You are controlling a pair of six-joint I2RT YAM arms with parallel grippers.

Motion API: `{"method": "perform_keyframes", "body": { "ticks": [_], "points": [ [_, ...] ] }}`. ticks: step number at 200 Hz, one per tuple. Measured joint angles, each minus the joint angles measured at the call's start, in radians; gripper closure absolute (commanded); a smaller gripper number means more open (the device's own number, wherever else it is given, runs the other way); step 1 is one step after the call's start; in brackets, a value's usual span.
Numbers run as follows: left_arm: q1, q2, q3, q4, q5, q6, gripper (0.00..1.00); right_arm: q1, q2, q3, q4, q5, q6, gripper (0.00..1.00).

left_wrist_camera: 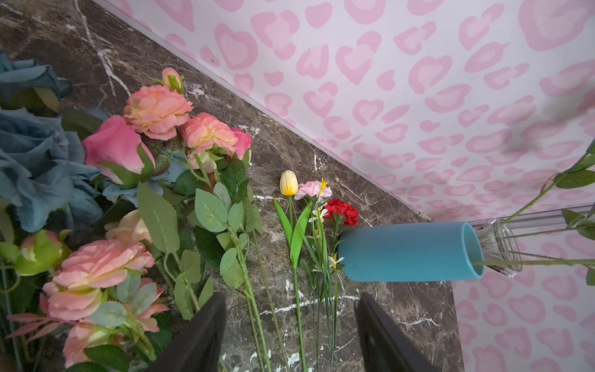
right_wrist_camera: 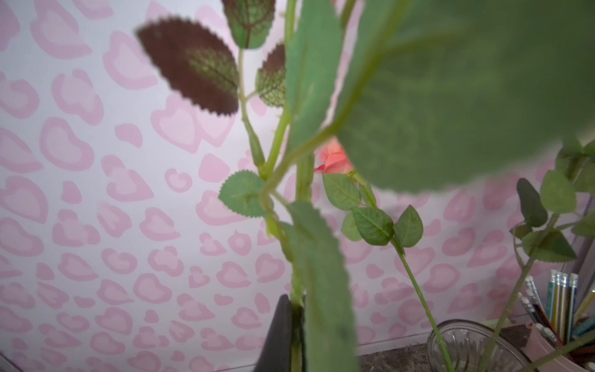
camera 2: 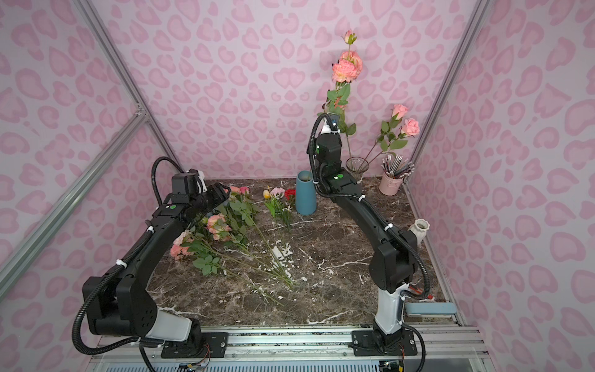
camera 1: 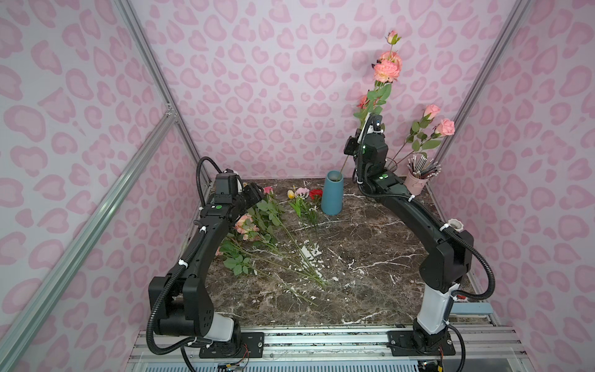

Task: Place the pink flowers into the vase
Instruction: Place the flower in the vase.

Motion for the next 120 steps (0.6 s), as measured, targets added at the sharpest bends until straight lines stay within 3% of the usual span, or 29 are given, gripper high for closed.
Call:
{"method": "perform_keyframes", "body": {
  "ticks": [120],
  "points": [
    [0.011,-0.001,-0.005,0.001,0.014,-0.005,0.32,0.002,0.07,-0.14,0.058,-0.043,0.058,1.0]
  ]
}}
